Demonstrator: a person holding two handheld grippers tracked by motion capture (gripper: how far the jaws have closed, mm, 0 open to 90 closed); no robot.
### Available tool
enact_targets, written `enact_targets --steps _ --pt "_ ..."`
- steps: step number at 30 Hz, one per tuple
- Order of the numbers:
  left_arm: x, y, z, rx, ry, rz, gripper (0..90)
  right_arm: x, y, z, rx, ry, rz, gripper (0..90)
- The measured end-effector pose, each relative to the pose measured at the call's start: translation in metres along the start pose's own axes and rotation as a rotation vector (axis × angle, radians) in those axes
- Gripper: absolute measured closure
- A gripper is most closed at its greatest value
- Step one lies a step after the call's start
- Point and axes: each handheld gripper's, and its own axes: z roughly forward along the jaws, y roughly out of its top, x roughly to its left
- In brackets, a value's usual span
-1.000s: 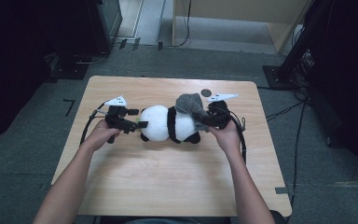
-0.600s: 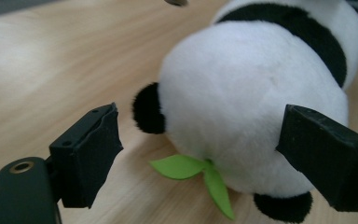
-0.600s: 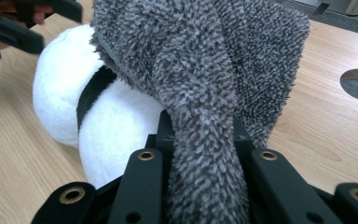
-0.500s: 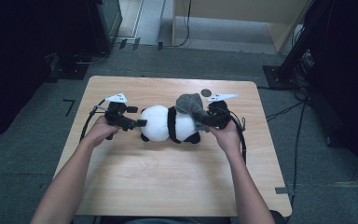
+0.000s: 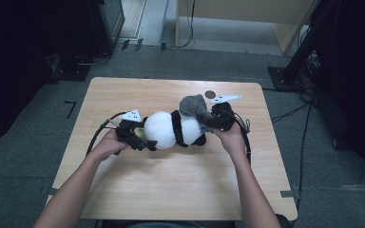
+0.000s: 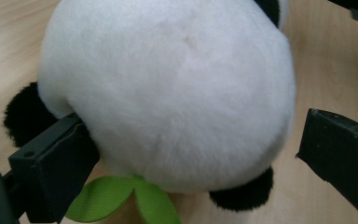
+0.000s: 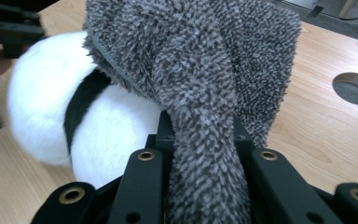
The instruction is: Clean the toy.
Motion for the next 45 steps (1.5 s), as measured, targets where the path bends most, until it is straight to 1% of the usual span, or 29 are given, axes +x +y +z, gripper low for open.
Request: enact_targets --steps 2,3,4,6,7,9,11,12,13,14,15,16,18,19,20,24,26,29,30,32,34,36,37,41,43,44,45 --pt "-0.007 -0.002 0.0 0.004 -0.022 0.0 0.0 -0.002 0.0 -0.001 -0.001 -0.007 0.006 74.6" --pt "-0.01 -0.002 0.0 0.01 -0.027 0.002 0.0 -0.004 -0.001 -0.001 -0.004 -0.011 0.006 74.6" --pt "-0.013 -0.003 0.0 0.011 -0.026 0.008 0.0 -0.005 -0.001 -0.002 -0.002 -0.011 0.009 74.4" --pt "-0.014 -0.003 -0.001 0.015 0.001 0.011 0.0 -0.006 0.0 -0.002 0.004 -0.014 0.01 74.3" --pt "-0.013 -0.003 -0.003 0.004 -0.001 0.003 0.0 -0.006 0.001 -0.002 0.005 -0.013 0.009 74.3" --pt "-0.006 -0.004 -0.01 -0.031 -0.025 -0.028 0.0 -0.005 0.001 -0.002 0.006 -0.016 0.009 74.3" --pt "-0.003 -0.003 -0.017 -0.065 -0.027 -0.028 0.0 -0.006 0.0 -0.002 0.006 -0.011 0.008 74.3" --pt "-0.003 -0.001 -0.02 -0.079 -0.017 -0.033 0.0 -0.006 0.0 -0.003 0.006 -0.009 0.008 74.2" --pt "-0.003 0.002 -0.023 -0.094 0.021 -0.051 3.7 -0.006 0.0 -0.003 0.006 -0.009 0.01 74.2" --pt "-0.002 0.005 -0.026 -0.105 0.067 -0.065 12.0 -0.006 0.0 -0.002 0.005 -0.007 0.01 74.3" --pt "0.001 0.009 -0.028 -0.106 0.082 -0.057 15.0 -0.007 0.0 -0.002 0.005 -0.006 0.011 74.3" --pt "0.005 0.011 -0.028 -0.104 0.081 -0.045 13.4 -0.007 0.0 -0.002 0.004 -0.005 0.012 74.2" --pt "0.013 0.014 -0.026 -0.089 0.078 -0.054 13.4 -0.006 0.0 -0.002 0.004 -0.006 0.012 74.2" --pt "0.017 0.015 -0.024 -0.075 0.074 -0.046 13.3 -0.006 0.0 -0.002 0.005 -0.006 0.011 74.3" --pt "0.021 0.016 -0.022 -0.074 0.043 -0.038 12.7 -0.006 0.0 -0.002 0.005 -0.006 0.011 74.3" --pt "0.031 0.019 -0.013 -0.05 -0.02 -0.025 9.4 -0.007 -0.001 -0.002 0.003 -0.002 0.014 74.3" --pt "0.035 0.017 -0.008 -0.053 -0.03 -0.029 8.0 -0.007 -0.001 -0.001 0.0 -0.002 0.014 74.4" --pt "0.038 0.013 0.001 -0.024 -0.054 -0.051 3.4 -0.006 -0.002 0.0 0.0 0.001 0.014 74.6" --pt "0.038 0.012 0.004 -0.012 -0.061 -0.056 2.2 -0.005 -0.002 0.0 0.0 0.001 0.012 74.8" --pt "0.038 0.011 0.007 -0.005 -0.057 -0.054 0.0 -0.003 -0.002 0.002 -0.003 -0.001 0.007 75.1" --pt "0.037 0.01 0.01 0.001 -0.059 -0.041 0.0 -0.001 -0.002 0.002 0.0 -0.002 -0.001 75.4" --pt "0.035 0.009 0.014 0.015 -0.069 -0.019 0.0 0.0 -0.002 0.003 -0.001 0.003 -0.004 75.6" --pt "0.034 0.009 0.016 0.022 -0.076 -0.014 0.0 0.0 -0.002 0.003 -0.003 0.006 -0.007 75.6" --pt "0.031 0.007 0.028 0.057 -0.139 -0.031 0.0 0.002 -0.002 0.004 -0.011 0.003 -0.016 75.7" --pt "0.029 0.007 0.032 0.067 -0.16 -0.049 0.0 0.004 -0.002 0.005 -0.021 -0.001 -0.021 75.8" --pt "0.028 0.007 0.033 0.069 -0.169 -0.052 0.0 0.004 -0.002 0.005 -0.025 -0.007 -0.026 75.8" --pt "0.026 0.007 0.032 0.063 -0.178 -0.049 3.3 0.005 -0.002 0.006 -0.028 -0.012 -0.029 75.8"
